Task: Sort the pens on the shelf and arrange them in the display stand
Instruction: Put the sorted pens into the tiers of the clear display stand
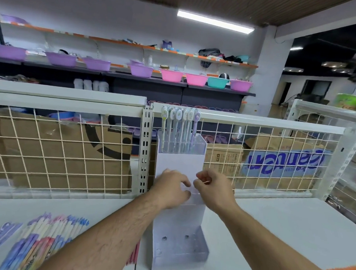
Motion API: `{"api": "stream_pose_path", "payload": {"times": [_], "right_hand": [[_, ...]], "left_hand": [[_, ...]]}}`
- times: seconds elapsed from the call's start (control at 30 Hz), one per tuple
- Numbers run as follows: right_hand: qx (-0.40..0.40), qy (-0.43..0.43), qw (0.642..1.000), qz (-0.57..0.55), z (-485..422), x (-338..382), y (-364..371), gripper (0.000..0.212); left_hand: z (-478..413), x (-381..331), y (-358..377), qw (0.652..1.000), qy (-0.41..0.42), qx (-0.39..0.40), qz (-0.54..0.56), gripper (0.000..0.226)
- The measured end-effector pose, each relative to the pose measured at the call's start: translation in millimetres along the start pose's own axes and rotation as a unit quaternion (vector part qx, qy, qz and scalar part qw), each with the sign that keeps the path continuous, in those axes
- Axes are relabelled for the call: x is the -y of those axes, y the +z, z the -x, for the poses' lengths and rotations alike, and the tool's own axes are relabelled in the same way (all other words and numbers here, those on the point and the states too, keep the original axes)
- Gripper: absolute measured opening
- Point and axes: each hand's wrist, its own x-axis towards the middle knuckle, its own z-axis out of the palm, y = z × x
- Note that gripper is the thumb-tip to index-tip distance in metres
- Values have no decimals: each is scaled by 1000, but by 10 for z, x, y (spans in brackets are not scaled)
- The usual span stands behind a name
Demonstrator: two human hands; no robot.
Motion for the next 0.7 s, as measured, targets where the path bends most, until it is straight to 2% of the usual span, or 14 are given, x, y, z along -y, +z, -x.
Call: {"api": "stream_pose_path", "payload": {"times": [0.23, 0.7], "right_hand": [[23, 3, 999, -28, 261, 17, 116, 13], [119, -58, 989, -65, 792, 307, 722, 9]], "left_hand": [[447, 217, -90, 999, 7, -47, 18, 39], [1485, 551, -321, 988, -96, -113, 37, 47]]}}
